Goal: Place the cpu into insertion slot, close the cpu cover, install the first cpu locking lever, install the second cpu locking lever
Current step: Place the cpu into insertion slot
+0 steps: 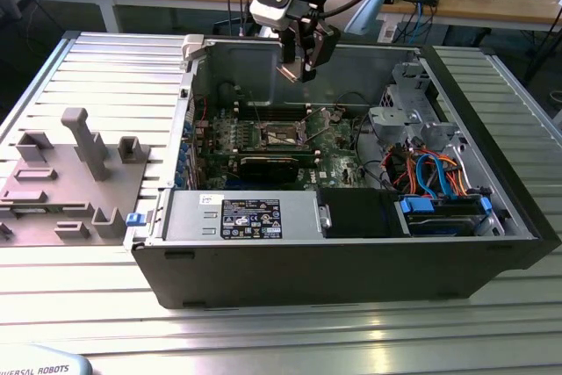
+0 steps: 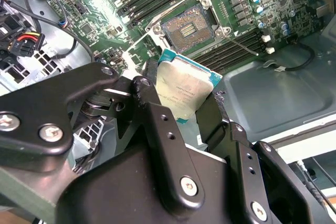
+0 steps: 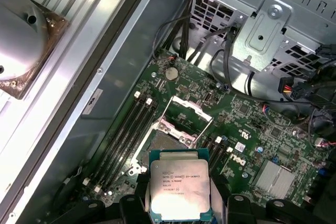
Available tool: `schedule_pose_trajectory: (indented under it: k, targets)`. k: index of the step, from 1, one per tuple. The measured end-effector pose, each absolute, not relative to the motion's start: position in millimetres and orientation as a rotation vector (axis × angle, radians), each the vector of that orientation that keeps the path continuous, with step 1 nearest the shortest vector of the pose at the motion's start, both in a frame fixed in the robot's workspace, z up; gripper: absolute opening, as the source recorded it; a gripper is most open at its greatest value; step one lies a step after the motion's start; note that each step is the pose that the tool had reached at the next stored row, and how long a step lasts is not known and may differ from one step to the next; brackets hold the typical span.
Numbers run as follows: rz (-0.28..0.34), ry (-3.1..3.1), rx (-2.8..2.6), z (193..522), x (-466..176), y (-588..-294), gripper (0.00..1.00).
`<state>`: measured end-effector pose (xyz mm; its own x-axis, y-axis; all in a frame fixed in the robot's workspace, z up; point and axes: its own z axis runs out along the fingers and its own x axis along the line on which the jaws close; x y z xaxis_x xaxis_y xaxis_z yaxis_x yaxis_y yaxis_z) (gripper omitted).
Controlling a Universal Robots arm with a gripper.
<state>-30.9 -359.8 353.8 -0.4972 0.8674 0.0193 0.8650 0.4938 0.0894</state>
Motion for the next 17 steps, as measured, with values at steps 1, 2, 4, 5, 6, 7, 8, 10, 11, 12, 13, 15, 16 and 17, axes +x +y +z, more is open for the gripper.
schedule_pose_trajectory:
  k: [1,2,4,5,6,7,8,10,11,12,13,15,16,17]
  targets:
    - [0.136,2.69,1.562,353.8,-30.9,-359.8,0.54]
    - [0.136,2.689,1.563,353.8,-30.9,-359.8,0.54]
    - [0.135,2.688,1.565,353.8,-30.9,-359.8,0.54]
    - [0.135,2.687,1.566,353.8,-30.9,-359.8,0.54]
    - [0.135,2.686,1.568,353.8,-31.0,-359.9,0.54]
    - [0.135,2.685,1.569,353.8,-31.0,-359.9,0.54]
    - [0.135,2.684,1.571,353.8,-30.9,-359.8,0.54]
    - [0.135,2.683,1.573,353.8,-30.9,-359.8,0.54]
    - [0.135,2.681,1.575,353.8,-30.9,-359.9,0.54]
    - [0.135,2.68,1.578,353.8,-30.9,-359.9,0.54]
    - [0.135,2.679,1.579,353.8,-30.9,-359.8,0.54]
    - [0.135,2.678,1.581,353.8,-30.9,-359.8,0.54]
    - [0.135,2.677,1.582,353.8,-30.9,-359.8,0.54]
    - [0.135,2.677,1.583,353.8,-30.9,-359.8,0.54]
